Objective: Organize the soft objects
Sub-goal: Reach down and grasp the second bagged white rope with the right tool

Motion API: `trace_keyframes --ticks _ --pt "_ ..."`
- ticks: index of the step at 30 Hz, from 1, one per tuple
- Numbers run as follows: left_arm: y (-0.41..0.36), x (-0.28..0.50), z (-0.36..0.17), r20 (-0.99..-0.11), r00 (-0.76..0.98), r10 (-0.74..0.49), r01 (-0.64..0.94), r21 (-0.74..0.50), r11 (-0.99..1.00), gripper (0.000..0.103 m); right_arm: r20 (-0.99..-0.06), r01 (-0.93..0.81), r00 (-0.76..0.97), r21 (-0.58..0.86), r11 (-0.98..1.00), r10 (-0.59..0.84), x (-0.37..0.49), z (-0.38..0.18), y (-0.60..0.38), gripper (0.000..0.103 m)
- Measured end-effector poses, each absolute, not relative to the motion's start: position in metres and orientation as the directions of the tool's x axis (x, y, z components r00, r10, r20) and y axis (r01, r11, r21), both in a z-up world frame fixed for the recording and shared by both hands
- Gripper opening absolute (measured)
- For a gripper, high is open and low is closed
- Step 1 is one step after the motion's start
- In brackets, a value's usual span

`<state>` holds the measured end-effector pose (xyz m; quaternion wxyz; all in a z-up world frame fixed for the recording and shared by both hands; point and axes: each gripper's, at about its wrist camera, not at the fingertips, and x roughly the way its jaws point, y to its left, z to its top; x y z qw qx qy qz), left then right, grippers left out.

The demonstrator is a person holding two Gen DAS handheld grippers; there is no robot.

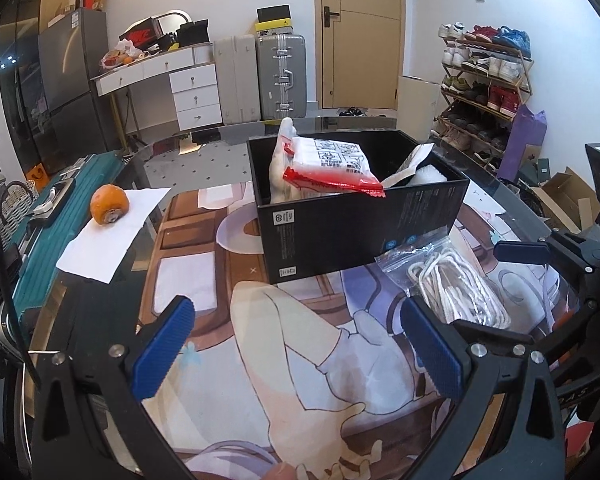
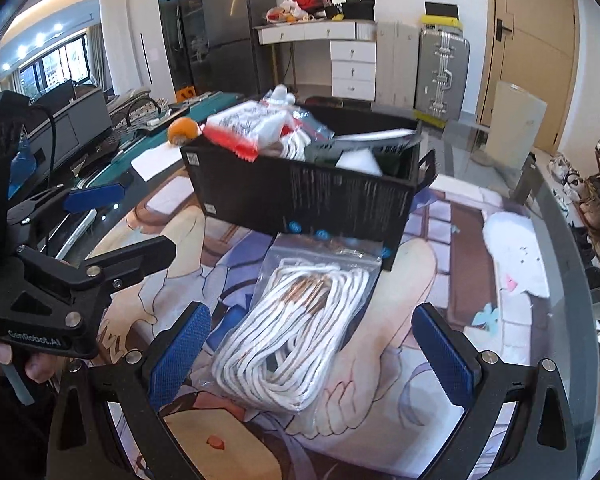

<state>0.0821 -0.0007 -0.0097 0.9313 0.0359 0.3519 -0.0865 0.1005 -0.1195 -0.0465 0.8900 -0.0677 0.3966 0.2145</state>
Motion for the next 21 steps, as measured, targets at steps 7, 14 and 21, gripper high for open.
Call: trace_keyframes --ticks 7,14,21 --pt "0.013 0.077 -0.011 -0.671 0.731 -0.121 0.168 0.005 0.986 0.103 -0.777 -0.429 0.561 0.021 0.903 0.285 0.104 -0.059 -0.121 0.102" --pt "0.030 0.072 -0.017 -0.687 0.714 -0.135 0.144 -0.045 0.989 0.103 -0.798 -0.434 0.538 0.013 0.901 0.271 0.105 -0.061 -0.134 0.102" --pt "0.038 0.066 -0.021 -0.701 0.699 -0.145 0.140 -0.064 0.988 0.103 -0.813 -0.478 0.510 0.004 0.878 0.281 0.100 -0.062 -0.140 0.102"
